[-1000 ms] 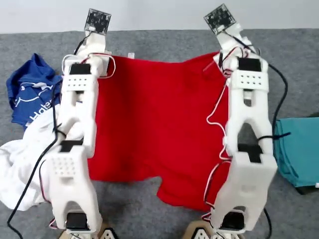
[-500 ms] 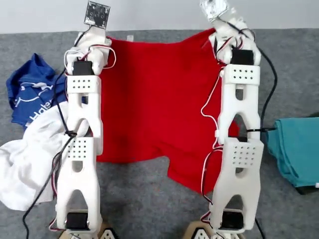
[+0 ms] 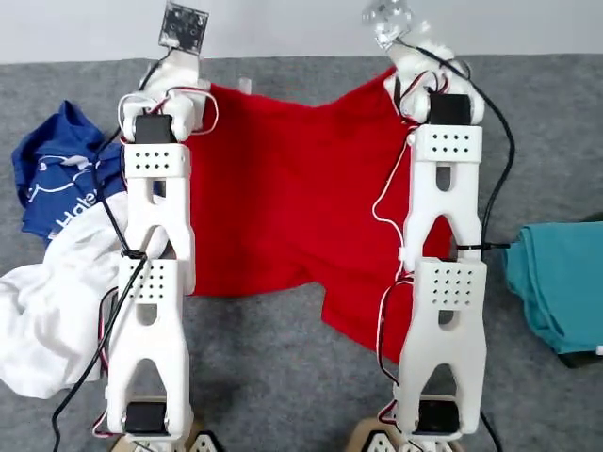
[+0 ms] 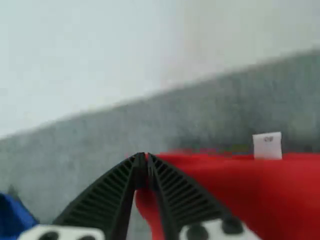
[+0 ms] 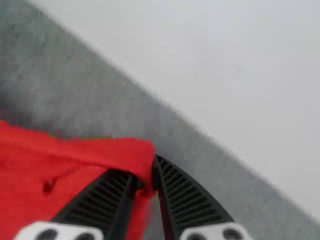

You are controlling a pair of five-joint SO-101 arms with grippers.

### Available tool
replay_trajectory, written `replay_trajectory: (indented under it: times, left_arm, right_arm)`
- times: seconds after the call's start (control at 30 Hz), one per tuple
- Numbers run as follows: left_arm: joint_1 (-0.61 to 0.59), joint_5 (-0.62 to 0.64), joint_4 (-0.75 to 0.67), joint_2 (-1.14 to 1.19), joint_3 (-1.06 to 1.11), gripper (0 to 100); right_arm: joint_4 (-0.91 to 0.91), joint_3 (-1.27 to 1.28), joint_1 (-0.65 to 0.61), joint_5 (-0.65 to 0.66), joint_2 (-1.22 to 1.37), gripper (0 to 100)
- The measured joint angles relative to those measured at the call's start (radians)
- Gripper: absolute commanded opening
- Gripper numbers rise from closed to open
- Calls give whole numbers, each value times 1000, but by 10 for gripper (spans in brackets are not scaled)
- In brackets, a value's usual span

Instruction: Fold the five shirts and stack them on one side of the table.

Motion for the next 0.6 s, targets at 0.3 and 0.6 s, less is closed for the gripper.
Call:
replay_trajectory:
  times: [0.3, 0.6]
  left_arm:
    - [6, -180, 454, 2, -81, 2]
    - [-26, -308, 571, -23, -41, 2]
  right_arm:
    - [365, -89, -2, 0, 0, 9]
    - [654, -193, 5, 0, 0, 9]
